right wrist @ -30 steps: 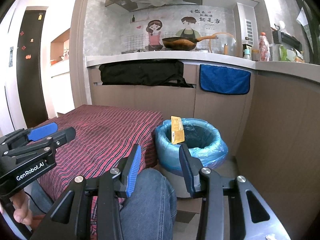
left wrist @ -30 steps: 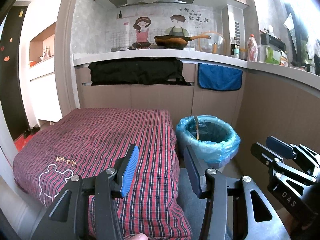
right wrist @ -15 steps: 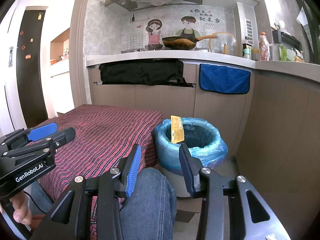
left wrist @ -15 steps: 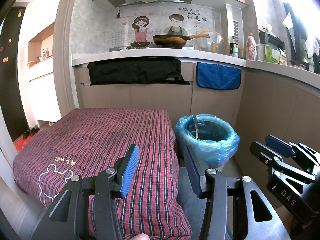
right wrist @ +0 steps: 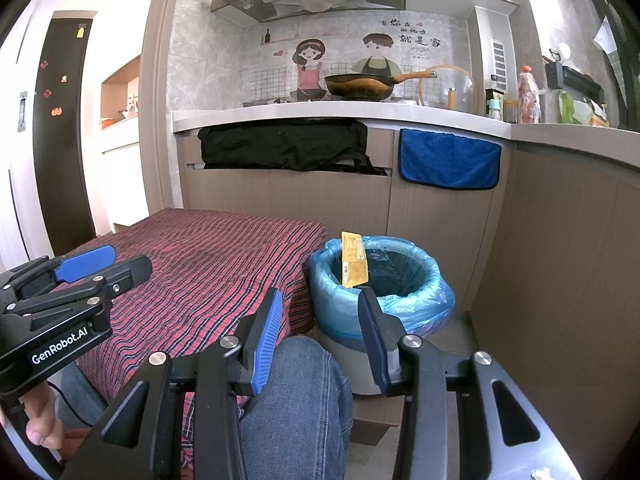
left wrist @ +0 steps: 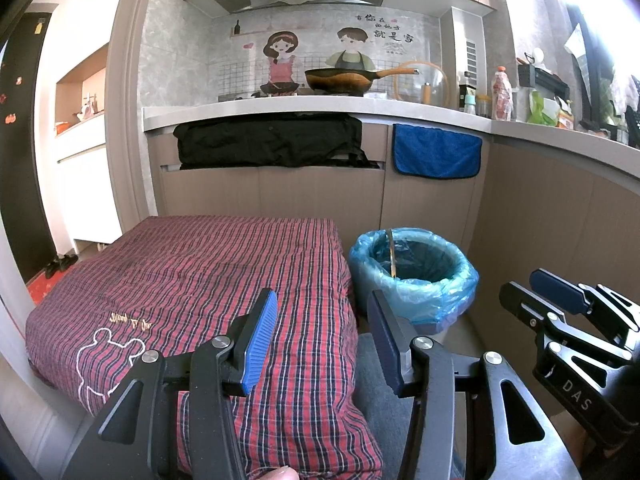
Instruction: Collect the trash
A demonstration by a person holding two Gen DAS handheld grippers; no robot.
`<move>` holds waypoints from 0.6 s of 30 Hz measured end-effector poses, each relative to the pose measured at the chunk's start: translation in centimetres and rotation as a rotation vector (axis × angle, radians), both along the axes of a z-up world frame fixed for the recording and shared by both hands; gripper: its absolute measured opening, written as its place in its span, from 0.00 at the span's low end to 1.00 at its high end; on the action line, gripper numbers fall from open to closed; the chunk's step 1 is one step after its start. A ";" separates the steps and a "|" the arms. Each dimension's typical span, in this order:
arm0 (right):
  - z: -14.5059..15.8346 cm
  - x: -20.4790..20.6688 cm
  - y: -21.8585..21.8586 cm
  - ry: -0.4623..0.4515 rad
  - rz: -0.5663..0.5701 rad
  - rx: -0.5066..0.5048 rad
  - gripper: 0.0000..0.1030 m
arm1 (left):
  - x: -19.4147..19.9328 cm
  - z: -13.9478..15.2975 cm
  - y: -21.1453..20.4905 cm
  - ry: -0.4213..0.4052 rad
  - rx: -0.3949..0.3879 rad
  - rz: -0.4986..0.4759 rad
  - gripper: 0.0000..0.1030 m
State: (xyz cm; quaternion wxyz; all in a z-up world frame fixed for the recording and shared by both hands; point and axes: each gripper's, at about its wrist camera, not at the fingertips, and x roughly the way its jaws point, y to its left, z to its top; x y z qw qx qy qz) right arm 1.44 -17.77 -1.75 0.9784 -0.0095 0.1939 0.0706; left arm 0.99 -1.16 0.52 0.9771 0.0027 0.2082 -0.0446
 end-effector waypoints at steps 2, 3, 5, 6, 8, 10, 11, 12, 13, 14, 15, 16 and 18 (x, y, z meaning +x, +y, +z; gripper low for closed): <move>0.0 0.0 0.1 0.000 -0.001 0.000 0.37 | 0.0 0.0 0.0 -0.001 0.000 0.000 0.47; 0.0 0.0 0.1 0.000 -0.002 0.000 0.37 | 0.0 0.0 0.0 -0.001 0.000 -0.001 0.47; 0.0 0.0 0.1 -0.001 -0.002 -0.001 0.37 | 0.0 0.0 0.0 -0.001 0.000 -0.001 0.47; 0.0 0.0 0.1 -0.001 -0.002 0.000 0.37 | 0.0 0.0 0.0 -0.001 0.000 0.000 0.47; 0.0 0.0 0.1 0.002 0.000 0.000 0.37 | 0.0 0.0 0.0 -0.001 0.000 0.000 0.47; 0.0 0.0 0.0 0.001 -0.001 -0.001 0.37 | 0.0 0.0 0.0 0.000 0.000 0.000 0.47; 0.0 0.0 0.0 0.001 -0.002 0.000 0.37 | 0.0 0.0 -0.1 0.000 0.000 0.000 0.47; 0.0 0.0 0.0 0.001 -0.001 -0.001 0.37 | 0.0 0.0 0.0 0.000 0.001 0.000 0.47; 0.0 0.0 0.0 0.002 -0.001 -0.001 0.37 | 0.0 0.0 0.0 0.000 0.000 0.000 0.47; 0.0 0.0 0.0 0.001 -0.001 -0.001 0.37 | 0.0 0.0 -0.1 0.000 0.000 0.000 0.47; 0.0 0.0 0.0 0.000 -0.001 -0.002 0.37 | 0.0 0.0 -0.1 -0.001 0.001 -0.001 0.47; 0.0 0.0 0.0 -0.001 -0.002 -0.004 0.37 | 0.0 0.0 -0.1 -0.001 0.000 0.000 0.47; 0.0 0.1 0.0 -0.001 -0.002 -0.004 0.37 | 0.0 0.0 -0.1 0.000 -0.001 0.001 0.47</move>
